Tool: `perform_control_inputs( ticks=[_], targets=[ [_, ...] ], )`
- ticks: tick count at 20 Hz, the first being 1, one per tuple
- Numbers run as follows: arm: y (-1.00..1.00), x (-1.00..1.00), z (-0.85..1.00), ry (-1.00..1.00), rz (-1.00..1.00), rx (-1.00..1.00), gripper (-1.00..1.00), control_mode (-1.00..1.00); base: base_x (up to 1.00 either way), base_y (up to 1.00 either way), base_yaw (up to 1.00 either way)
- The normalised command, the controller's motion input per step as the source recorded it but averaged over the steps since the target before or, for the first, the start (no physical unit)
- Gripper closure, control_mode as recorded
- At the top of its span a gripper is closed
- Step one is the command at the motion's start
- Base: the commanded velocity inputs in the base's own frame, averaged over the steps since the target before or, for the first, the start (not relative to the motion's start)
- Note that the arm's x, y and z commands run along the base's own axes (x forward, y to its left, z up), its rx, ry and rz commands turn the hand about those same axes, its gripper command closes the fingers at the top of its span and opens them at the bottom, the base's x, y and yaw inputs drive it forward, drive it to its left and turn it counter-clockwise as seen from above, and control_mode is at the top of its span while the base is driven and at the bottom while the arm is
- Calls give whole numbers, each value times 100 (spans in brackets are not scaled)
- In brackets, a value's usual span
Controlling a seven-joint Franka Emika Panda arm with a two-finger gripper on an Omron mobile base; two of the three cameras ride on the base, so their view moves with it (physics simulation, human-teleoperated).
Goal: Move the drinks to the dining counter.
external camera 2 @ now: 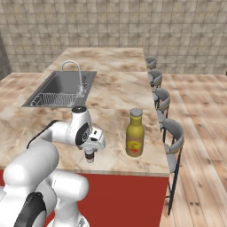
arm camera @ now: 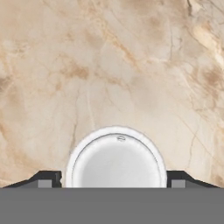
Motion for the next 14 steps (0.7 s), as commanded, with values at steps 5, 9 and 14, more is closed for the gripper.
perform_control_inputs(
  ticks=[5, 9, 14],
  targets=[
    [0, 0, 6, -4, 0, 0, -100, -100, 0, 0, 0],
    [0, 0, 26, -10, 0, 0, -100, -100, 0, 0, 0],
    [0, 0, 43, -14, 0, 0, -100, -100, 0, 0, 0]
  ],
)
